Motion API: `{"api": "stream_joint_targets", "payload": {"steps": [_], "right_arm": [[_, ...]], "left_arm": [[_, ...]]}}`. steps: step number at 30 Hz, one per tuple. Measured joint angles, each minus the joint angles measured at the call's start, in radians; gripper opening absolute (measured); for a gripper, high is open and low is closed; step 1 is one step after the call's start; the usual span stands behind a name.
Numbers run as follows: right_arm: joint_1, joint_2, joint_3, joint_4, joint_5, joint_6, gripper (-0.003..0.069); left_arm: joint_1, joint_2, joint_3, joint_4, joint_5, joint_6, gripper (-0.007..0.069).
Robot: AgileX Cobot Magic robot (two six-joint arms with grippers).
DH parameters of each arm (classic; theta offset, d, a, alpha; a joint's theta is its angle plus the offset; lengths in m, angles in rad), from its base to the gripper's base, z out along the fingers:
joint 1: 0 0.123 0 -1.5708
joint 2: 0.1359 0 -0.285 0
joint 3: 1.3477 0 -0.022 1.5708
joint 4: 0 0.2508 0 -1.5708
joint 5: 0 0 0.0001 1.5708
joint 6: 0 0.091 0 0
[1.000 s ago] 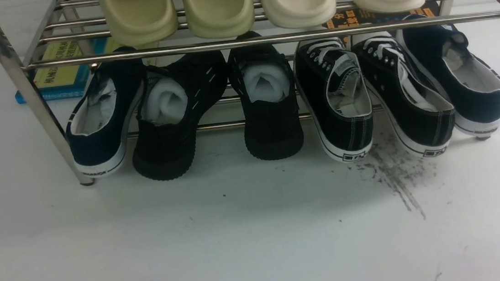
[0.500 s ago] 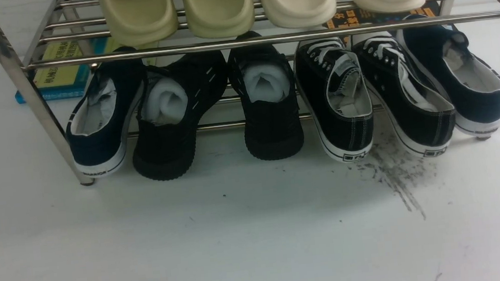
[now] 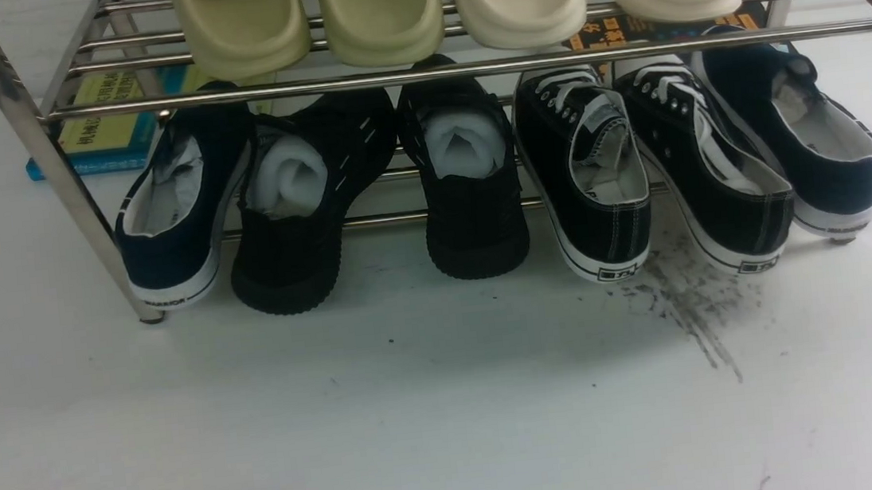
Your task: Take the shoes off the shelf with your hand on the white table.
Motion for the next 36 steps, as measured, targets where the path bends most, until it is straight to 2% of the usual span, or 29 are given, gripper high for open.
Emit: {"api": "stream_joint_targets", "payload": {"steps": [5, 9, 13, 14, 15, 17, 22, 36], "right_arm": [[0.001, 0.220, -0.142, 0.089, 0.008, -0.122, 0.0059], [0.045, 0.340, -0.298, 0.105, 0.018, -0.191, 0.0227], [0.110, 0.389, -0.416, 0.039, 0.001, -0.205, 0.0396], [0.114, 0.391, -0.421, 0.037, 0.001, -0.205, 0.0396], [0.137, 0.409, -0.450, 0.017, -0.013, -0.205, 0.0444], [0.174, 0.448, -0.484, -0.009, -0.036, -0.205, 0.0482], [0.202, 0.533, -0.504, -0.044, -0.099, -0.206, 0.0490], [0.202, 0.723, -0.505, -0.148, -0.269, -0.206, 0.0393]], "left_arm": [[0.000, 0.000, 0.000, 0.000, 0.000, 0.000, 0.0243], [0.000, 0.000, 0.000, 0.000, 0.000, 0.000, 0.0243], [0.000, 0.000, 0.000, 0.000, 0.000, 0.000, 0.0243], [0.000, 0.000, 0.000, 0.000, 0.000, 0.000, 0.0243], [0.000, 0.000, 0.000, 0.000, 0.000, 0.000, 0.0243], [0.000, 0.000, 0.000, 0.000, 0.000, 0.000, 0.0243], [0.000, 0.000, 0.000, 0.001, 0.000, 0.000, 0.0243], [0.000, 0.000, 0.000, 0.003, 0.000, 0.000, 0.0243]]}}
